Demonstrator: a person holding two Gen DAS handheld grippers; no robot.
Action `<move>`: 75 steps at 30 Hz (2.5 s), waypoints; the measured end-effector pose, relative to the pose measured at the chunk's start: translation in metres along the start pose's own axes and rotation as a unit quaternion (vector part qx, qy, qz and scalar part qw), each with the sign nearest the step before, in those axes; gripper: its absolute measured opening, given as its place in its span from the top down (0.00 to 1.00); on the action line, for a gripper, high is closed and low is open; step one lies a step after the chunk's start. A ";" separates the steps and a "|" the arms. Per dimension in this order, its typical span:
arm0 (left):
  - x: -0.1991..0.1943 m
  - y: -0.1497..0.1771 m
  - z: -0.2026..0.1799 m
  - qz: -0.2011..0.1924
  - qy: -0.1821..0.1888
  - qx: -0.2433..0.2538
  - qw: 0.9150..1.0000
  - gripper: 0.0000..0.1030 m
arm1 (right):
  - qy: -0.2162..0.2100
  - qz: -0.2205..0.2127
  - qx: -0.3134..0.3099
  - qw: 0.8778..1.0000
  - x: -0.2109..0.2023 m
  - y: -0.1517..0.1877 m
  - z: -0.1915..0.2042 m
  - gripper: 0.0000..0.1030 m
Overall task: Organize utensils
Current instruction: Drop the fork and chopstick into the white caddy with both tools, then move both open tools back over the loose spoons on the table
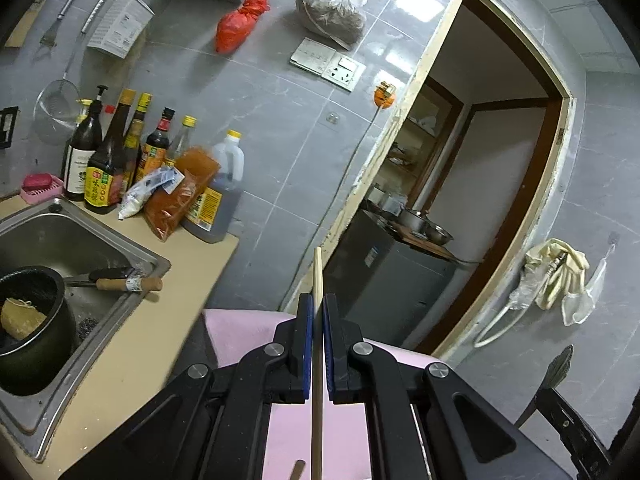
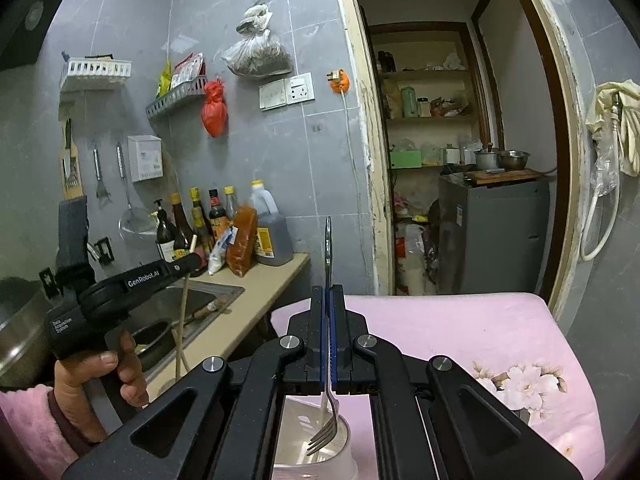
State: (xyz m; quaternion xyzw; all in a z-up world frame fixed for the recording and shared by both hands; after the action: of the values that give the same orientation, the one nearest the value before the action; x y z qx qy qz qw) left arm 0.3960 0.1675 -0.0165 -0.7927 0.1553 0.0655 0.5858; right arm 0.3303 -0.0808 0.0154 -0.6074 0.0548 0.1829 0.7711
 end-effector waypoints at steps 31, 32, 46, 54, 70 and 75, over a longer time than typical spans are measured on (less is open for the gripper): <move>-0.037 0.040 -0.023 0.021 -0.011 0.089 0.996 0.95 | 0.006 0.108 0.078 0.991 0.033 0.065 -0.028 0.97; -0.037 0.039 -0.022 0.025 -0.010 0.086 0.996 0.94 | 0.005 0.110 0.081 0.991 0.033 0.065 -0.028 0.97; -0.044 0.038 -0.015 0.055 0.006 0.070 0.996 0.58 | 0.010 0.085 0.097 0.992 0.012 0.061 -0.025 0.78; -0.060 0.037 -0.035 0.056 0.011 0.104 0.993 0.45 | 0.041 0.038 0.093 0.994 -0.022 0.040 -0.032 0.54; -0.105 0.049 -0.130 0.032 0.018 0.176 0.984 0.07 | 0.135 -0.049 0.062 0.988 -0.121 -0.001 -0.092 0.02; -0.116 0.061 -0.161 0.018 0.021 0.180 0.983 0.04 | 0.155 -0.056 0.058 0.985 -0.145 -0.007 -0.121 0.02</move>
State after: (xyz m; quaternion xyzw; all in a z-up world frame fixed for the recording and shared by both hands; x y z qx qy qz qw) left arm 0.2542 0.0178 0.0109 -0.6726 0.1907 0.0307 0.7143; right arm 0.2151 -0.2291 0.0355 -0.5851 0.1502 0.0394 0.7959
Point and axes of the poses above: each gripper's, at about its wrist camera, not at the fingertips, and x roughly the way its jaws point, z to its left, y to its underside, the point moved 2 cm from there along x, roughly the way its jaws point, and after that the axes turned 9 degrees about x, right-handed, at the moved point
